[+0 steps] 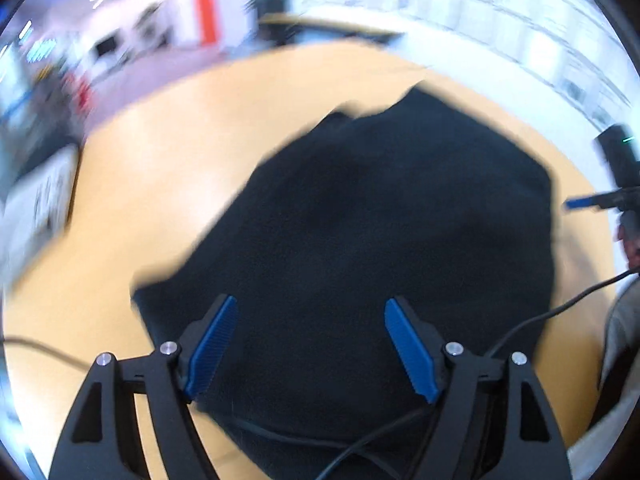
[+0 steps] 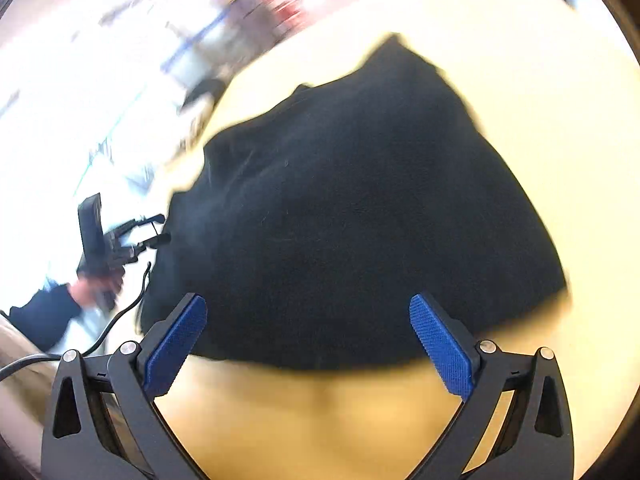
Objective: Fold clothes
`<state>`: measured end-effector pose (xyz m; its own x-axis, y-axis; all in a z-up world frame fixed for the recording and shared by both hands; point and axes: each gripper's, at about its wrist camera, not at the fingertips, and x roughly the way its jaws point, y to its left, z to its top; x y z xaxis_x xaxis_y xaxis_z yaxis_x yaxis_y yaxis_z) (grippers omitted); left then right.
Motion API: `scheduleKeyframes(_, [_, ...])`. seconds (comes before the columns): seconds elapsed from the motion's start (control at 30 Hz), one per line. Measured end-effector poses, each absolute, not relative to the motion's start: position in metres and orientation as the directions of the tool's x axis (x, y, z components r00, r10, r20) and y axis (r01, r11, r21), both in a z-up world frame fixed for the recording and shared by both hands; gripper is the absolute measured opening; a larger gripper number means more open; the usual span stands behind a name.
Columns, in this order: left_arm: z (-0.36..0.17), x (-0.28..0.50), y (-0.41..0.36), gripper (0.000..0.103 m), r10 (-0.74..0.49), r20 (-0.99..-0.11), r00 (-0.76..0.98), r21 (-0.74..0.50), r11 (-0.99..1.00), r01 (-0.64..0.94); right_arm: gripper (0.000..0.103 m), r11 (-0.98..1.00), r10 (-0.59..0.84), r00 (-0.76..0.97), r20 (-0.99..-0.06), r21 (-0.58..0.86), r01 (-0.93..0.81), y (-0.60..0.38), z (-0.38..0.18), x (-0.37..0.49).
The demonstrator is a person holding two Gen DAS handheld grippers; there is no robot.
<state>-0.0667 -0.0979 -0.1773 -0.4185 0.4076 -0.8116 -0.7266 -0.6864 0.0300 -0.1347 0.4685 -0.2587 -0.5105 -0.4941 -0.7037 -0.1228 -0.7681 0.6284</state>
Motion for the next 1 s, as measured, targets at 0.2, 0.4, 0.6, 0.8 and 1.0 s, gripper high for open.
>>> scheduleKeyframes(0.2, [-0.188, -0.083, -0.001, 0.086, 0.479, -0.842, -0.247, 0.085, -0.334, -0.939, 0.103, -0.585, -0.412, -0.615, -0.672, 0.713, -0.387, 0.494, -0.309, -0.086])
scheduleKeyframes(0.4, [-0.25, -0.089, 0.041, 0.096, 0.425, -0.895, -0.131, 0.055, -0.186, -0.981, 0.103, -0.532, -0.364, -0.718, -0.593, 0.765, -0.362, 0.482, -0.316, -0.124])
scheduleKeyframes(0.6, [-0.261, -0.105, 0.027, 0.103, 0.454, -0.883, -0.122, -0.011, -0.279, -0.96, 0.04, -0.48, -0.324, -0.722, -0.611, 0.764, -0.431, 0.473, -0.328, -0.152])
scheduleKeyframes(0.8, [-0.253, -0.095, 0.034, 0.103, 0.491, -0.858, -0.152, -0.012, -0.314, -0.949, 0.026, -0.698, -0.263, -0.815, -0.517, 0.685, -0.21, 0.481, -0.226, -0.162])
scheduleKeyframes(1.0, [-0.242, -0.096, 0.056, 0.102, 0.516, -0.839, -0.175, 0.011, -0.306, -0.952, 0.02, -0.856, -0.308, -0.821, -0.481, 0.516, 0.019, 0.469, -0.155, -0.155])
